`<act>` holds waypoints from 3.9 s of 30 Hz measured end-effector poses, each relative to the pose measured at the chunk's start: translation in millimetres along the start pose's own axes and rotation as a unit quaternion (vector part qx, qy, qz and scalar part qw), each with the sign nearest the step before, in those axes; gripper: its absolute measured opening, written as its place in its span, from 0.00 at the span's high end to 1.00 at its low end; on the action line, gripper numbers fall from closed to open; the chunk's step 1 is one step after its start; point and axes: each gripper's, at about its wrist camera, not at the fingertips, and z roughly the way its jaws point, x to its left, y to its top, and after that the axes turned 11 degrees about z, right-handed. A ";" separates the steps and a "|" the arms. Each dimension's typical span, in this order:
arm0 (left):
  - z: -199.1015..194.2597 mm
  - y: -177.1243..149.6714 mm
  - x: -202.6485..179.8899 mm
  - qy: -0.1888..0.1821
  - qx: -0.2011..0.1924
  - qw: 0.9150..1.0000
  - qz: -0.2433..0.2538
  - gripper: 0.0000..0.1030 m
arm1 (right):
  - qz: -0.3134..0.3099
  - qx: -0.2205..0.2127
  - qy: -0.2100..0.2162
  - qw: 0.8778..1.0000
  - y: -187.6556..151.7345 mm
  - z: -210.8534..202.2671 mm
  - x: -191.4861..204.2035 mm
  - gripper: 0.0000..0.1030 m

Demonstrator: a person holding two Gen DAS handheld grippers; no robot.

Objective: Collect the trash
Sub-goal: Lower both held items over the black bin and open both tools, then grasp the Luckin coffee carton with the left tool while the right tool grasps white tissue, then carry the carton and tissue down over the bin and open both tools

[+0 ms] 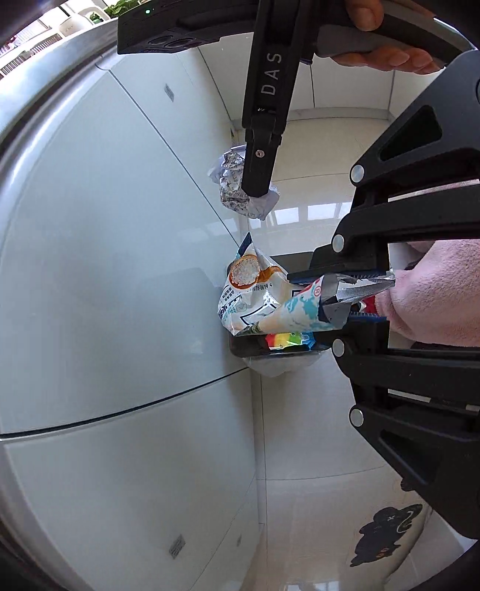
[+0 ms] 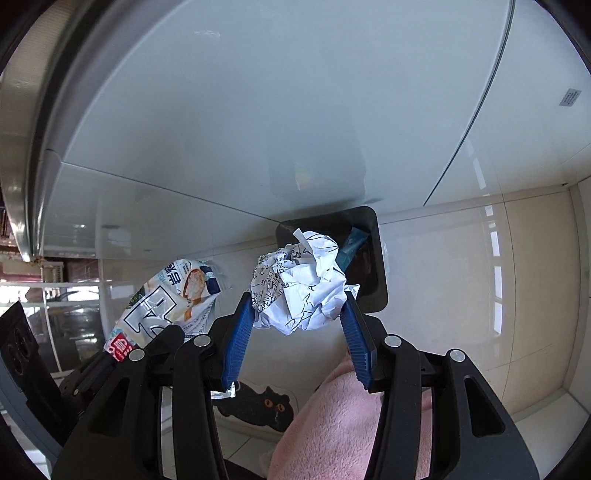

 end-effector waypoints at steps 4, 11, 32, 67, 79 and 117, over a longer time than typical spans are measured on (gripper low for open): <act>34.5 1.0 8.2 -0.004 0.013 1.000 -0.002 0.88 | 0.008 0.017 -0.018 1.000 8.7 35.7 -4.9 0.52; 75.7 -3.6 14.1 -0.017 0.045 0.999 -0.001 0.88 | 0.041 0.043 -0.034 0.998 26.0 77.8 -20.2 0.52; 67.5 15.3 24.7 -0.007 0.052 0.999 -0.011 0.59 | 0.062 0.040 -0.036 0.997 34.8 73.6 -15.1 0.28; -216.9 163.5 -0.8 0.047 -0.197 0.979 0.027 0.12 | -0.013 -0.271 0.006 0.962 64.9 -265.1 48.0 0.03; -178.8 235.6 19.9 0.075 -0.180 0.981 0.010 0.11 | -0.007 -0.305 -0.063 0.950 150.4 -259.8 37.2 0.03; -145.5 259.6 21.2 0.083 -0.166 0.982 0.033 0.50 | -0.028 -0.265 -0.047 0.963 198.0 -220.0 29.3 0.82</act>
